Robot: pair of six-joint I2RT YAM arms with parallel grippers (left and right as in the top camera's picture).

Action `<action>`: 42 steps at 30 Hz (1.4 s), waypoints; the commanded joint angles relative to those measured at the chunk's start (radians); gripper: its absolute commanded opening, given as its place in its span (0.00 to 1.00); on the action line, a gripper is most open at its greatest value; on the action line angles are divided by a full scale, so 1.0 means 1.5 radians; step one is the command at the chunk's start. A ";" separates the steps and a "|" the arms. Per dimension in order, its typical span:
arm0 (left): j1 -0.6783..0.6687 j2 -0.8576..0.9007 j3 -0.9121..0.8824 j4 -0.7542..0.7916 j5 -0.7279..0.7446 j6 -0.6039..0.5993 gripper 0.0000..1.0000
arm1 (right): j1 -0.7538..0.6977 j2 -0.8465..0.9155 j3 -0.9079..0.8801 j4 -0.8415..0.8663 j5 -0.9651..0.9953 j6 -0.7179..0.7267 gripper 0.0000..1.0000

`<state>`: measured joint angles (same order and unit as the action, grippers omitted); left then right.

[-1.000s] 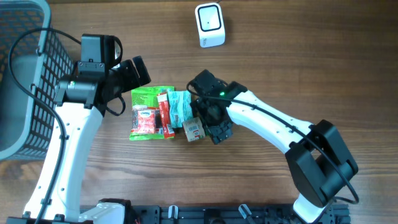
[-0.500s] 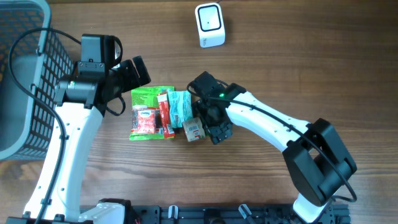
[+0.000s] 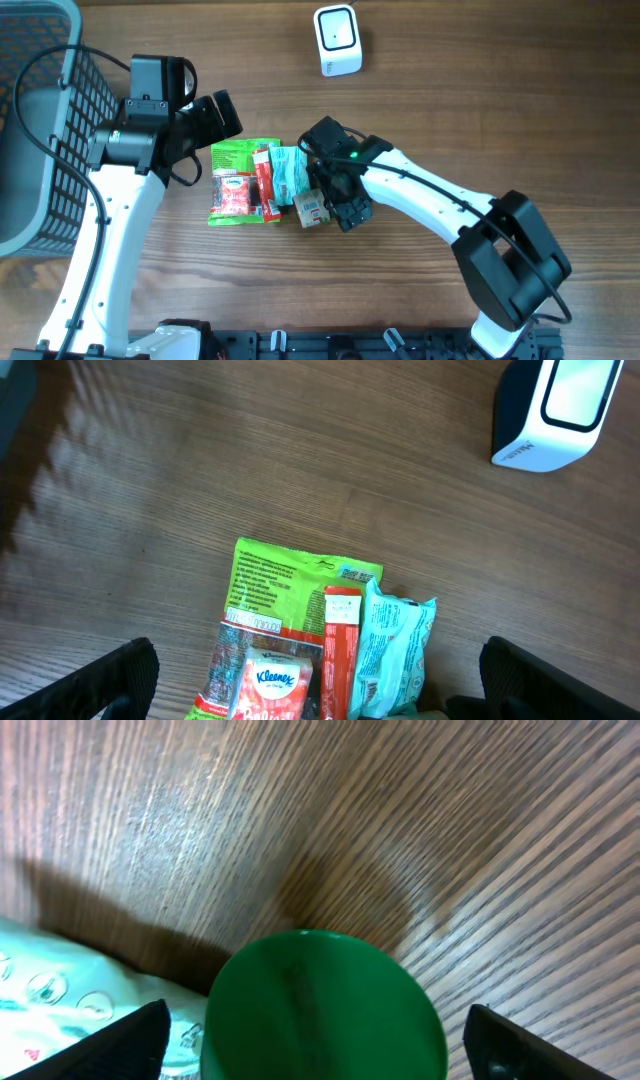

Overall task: Scan the item barcode
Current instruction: 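Lower the right gripper over the jar and grasp its green lid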

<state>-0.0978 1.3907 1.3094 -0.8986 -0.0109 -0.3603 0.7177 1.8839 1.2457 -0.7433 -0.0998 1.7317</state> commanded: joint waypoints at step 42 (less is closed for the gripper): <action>0.004 -0.003 0.005 -0.001 -0.009 0.008 1.00 | -0.009 0.030 -0.006 0.026 0.104 -0.693 0.59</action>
<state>-0.0975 1.3907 1.3094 -0.8986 -0.0109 -0.3603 0.7231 1.9106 1.2457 -0.7074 -0.0055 0.9691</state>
